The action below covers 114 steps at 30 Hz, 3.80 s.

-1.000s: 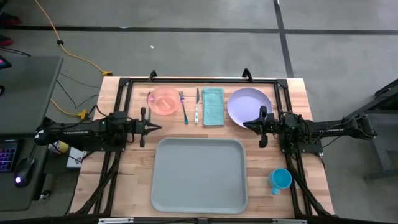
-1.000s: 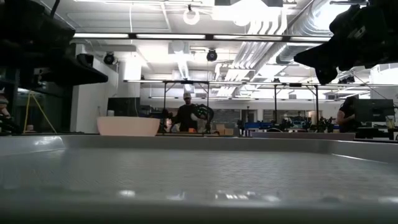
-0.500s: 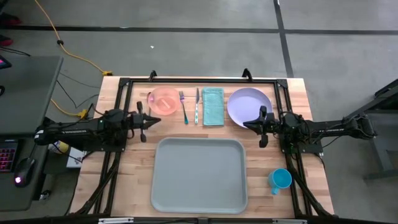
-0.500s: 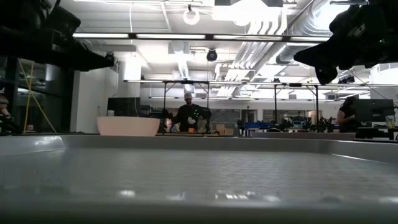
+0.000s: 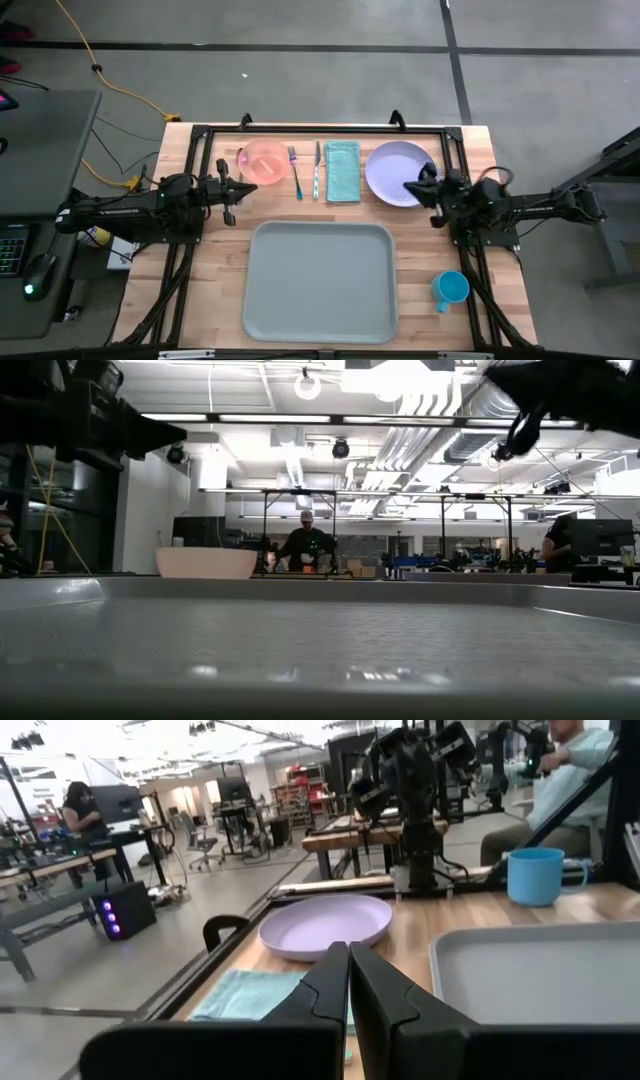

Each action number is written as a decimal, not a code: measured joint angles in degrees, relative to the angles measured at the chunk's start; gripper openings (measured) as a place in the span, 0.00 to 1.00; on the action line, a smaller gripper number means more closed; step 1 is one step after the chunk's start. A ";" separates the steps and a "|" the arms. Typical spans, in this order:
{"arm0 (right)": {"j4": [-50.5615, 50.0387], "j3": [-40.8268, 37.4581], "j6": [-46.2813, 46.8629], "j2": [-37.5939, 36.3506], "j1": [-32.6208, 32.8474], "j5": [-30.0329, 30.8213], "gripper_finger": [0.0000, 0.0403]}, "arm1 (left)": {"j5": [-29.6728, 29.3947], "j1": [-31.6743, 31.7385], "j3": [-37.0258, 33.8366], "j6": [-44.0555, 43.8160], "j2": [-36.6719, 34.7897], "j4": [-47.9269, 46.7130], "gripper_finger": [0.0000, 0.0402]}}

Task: Set up tray
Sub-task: Put the blue mug on the gray tray

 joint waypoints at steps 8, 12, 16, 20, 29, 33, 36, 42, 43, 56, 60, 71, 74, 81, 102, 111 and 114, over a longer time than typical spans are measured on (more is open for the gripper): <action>-11.42 9.26 -5.62 0.07 -0.02 1.29 0.00 | 0.02 0.00 0.03 0.05 0.02 -0.17 0.12; -32.94 21.22 -11.49 0.64 -0.02 4.42 0.00 | 0.02 0.00 0.03 0.11 0.02 -0.17 0.12; -55.37 36.54 -16.22 3.43 -0.02 10.05 0.00 | 0.02 0.00 0.03 0.11 0.00 -0.17 0.12; -76.34 52.69 -16.94 8.87 -0.02 14.21 0.00 | 0.02 0.00 0.03 0.12 0.00 -0.17 0.12; -117.50 80.48 -9.48 24.55 -0.02 14.60 0.00 | 0.02 0.00 0.03 0.12 0.00 -0.17 0.12; -132.23 85.92 -5.37 31.05 -0.02 10.29 0.00 | 0.02 0.00 0.03 0.96 0.01 -0.19 0.12; -137.39 86.38 -2.36 34.31 -0.02 5.32 0.00 | -0.48 0.00 0.03 1.50 0.00 -0.19 0.12; -131.94 81.81 4.85 35.41 -0.01 -7.95 0.00 | -1.36 -0.01 0.03 1.63 0.02 -0.23 0.12; -131.65 80.76 6.91 35.60 0.00 -9.86 0.00 | -1.36 0.00 0.03 1.64 0.00 -0.26 0.12; -125.36 56.51 30.82 32.31 0.05 -34.17 0.00 | -1.36 -0.02 0.05 1.63 0.02 -0.39 0.12; -117.03 51.47 36.70 30.88 3.07 -41.47 0.00 | -1.36 0.00 0.05 1.63 0.02 -0.41 0.12; -87.49 47.78 61.32 27.93 24.14 -31.38 0.00 | 0.24 0.00 0.05 1.60 0.02 -0.91 0.12; -87.92 47.73 72.02 28.66 31.12 -24.92 0.00 | 0.26 0.00 0.05 1.60 0.02 -1.55 0.12; -93.49 47.78 92.79 34.94 45.37 -13.39 0.00 | 0.26 -0.02 0.05 1.58 0.02 -1.94 0.12; -111.72 57.92 95.40 52.63 45.75 -17.71 0.19 | 0.33 0.00 0.05 1.58 0.02 -1.94 0.12; -114.99 57.90 96.96 55.96 45.30 -19.45 0.45 | 0.33 -0.01 0.05 1.58 0.00 -3.33 0.12; -113.34 57.88 96.75 58.50 44.46 -19.45 0.49 | 0.56 -0.02 0.05 1.58 0.02 -4.64 0.12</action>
